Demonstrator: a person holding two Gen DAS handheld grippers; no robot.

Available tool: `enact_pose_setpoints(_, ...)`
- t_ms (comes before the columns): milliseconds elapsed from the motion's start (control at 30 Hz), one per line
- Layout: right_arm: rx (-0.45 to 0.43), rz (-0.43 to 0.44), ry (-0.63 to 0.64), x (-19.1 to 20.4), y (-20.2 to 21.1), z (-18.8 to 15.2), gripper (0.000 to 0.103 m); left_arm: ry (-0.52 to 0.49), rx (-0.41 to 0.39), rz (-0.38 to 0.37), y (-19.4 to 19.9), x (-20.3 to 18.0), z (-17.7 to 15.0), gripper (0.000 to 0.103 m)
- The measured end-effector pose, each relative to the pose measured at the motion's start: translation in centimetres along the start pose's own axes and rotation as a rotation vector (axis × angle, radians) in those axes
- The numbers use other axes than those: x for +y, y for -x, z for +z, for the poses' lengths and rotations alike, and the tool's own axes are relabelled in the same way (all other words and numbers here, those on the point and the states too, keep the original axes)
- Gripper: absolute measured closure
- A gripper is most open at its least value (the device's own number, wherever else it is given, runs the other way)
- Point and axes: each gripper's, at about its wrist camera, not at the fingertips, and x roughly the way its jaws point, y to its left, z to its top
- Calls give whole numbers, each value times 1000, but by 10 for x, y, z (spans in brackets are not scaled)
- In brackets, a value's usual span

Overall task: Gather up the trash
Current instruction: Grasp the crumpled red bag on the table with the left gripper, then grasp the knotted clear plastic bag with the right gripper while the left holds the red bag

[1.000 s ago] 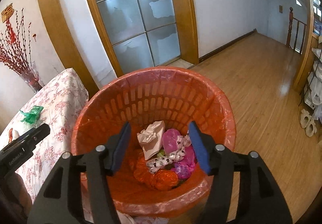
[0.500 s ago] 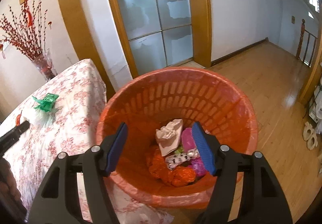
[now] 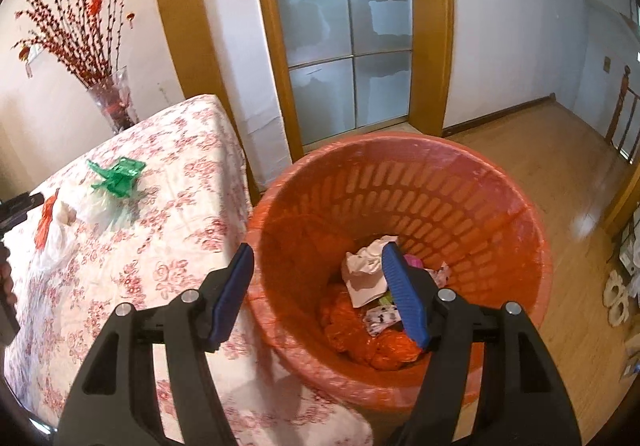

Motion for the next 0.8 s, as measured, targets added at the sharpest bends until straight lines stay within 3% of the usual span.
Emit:
enact_pose_setpoints(200, 2, 11, 34, 16, -1, 3, 38, 28, 77, 15, -30, 15, -3, 41)
enact_pose_setpoints(333, 1, 22, 56, 25, 0, 5, 38, 72, 104, -10, -37, 24, -4, 66)
enact_pose_setpoints(400, 2, 32, 69, 31, 1, 6, 38, 74, 98, -11, -36, 26, -5, 70)
enact_pose_setpoints(600, -2, 87, 118, 59, 5, 10, 38, 85, 72, 1, -22, 43, -8, 72)
enact_pose_setpoints(800, 11, 184, 199, 114, 2, 12, 38, 89, 40, 15, 1, 72, -17, 72)
